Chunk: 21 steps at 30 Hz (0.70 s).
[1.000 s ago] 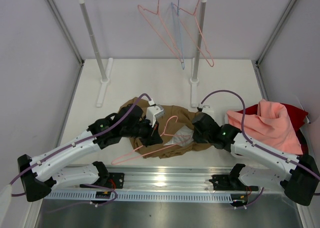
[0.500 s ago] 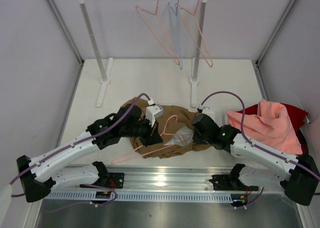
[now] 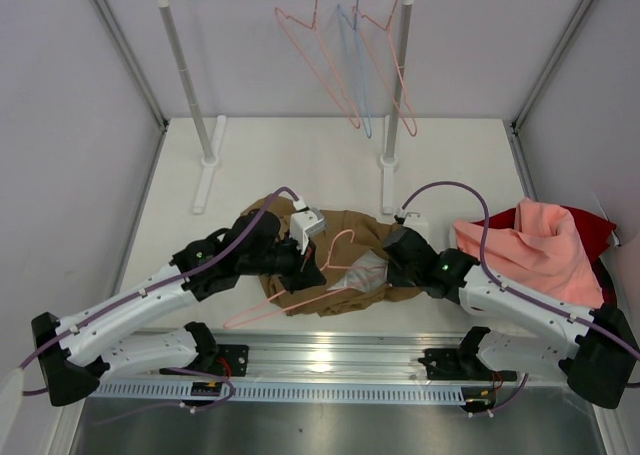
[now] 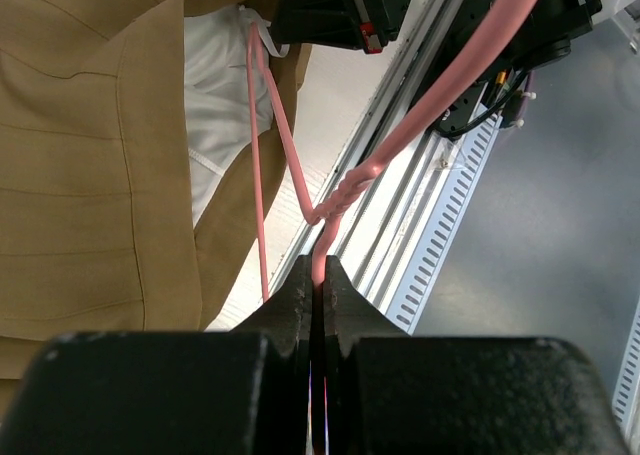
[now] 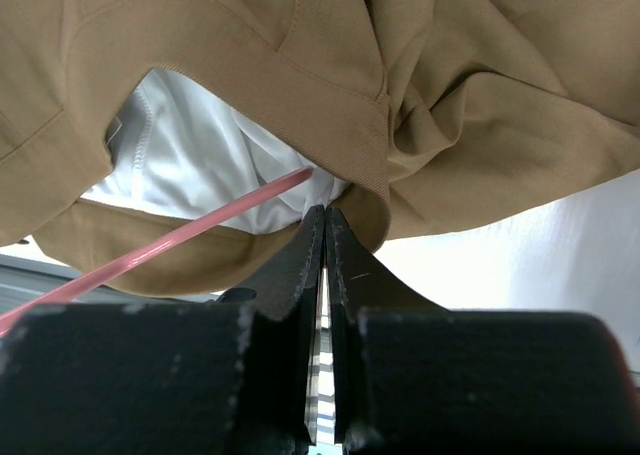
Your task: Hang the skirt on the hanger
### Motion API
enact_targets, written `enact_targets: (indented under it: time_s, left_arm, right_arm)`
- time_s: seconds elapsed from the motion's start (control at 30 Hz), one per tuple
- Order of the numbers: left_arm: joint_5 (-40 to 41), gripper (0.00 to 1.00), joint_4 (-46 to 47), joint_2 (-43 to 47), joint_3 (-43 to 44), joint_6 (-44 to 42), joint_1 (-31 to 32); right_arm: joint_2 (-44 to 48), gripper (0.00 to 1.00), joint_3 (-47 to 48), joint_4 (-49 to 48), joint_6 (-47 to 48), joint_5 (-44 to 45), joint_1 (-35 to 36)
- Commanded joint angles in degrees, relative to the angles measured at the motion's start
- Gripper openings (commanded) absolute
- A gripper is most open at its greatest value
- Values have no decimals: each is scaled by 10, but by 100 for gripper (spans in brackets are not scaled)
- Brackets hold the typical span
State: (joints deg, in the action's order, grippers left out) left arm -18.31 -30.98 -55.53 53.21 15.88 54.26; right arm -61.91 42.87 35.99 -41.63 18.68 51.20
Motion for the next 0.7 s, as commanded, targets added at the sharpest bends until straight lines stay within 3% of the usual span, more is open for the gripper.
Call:
enact_targets:
  time_s: [0.0,0.67]
  left_arm:
    - [2,0,24,16,-2,-4,4]
    - [-8,0,94,16,-50,4,4]
  right_arm:
    - [2,3,19,-2,-9,34,1]
    - [-6,3,55,-13,-2,15,-36]
